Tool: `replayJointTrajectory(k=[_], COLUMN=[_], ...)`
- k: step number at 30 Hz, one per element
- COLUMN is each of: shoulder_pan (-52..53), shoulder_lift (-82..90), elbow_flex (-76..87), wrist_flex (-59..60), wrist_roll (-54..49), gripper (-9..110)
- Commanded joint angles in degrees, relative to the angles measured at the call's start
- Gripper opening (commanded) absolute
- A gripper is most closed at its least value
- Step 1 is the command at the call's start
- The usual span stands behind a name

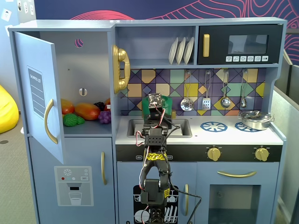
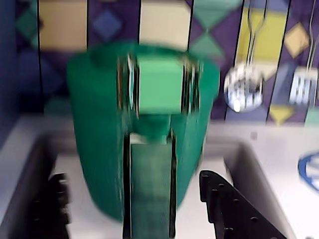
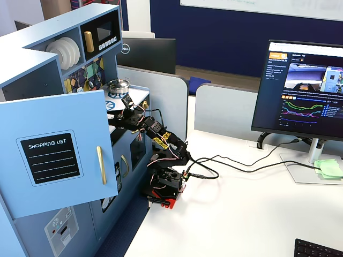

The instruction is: Take off the lid from the green recipient and place it on the counter

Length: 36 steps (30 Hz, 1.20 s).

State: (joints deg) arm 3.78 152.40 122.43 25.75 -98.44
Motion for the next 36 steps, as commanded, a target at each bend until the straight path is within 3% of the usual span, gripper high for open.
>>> replayJointTrajectory(k=[1,36], shoulder_pan=[1.5,1.4], shoulder_lift=[-1.8,-26.8], elbow_flex=[-4.4,-24.2], wrist_flex=[-3.6,-10.0], wrist_roll=[1.0,-1.4], gripper=[32,29])
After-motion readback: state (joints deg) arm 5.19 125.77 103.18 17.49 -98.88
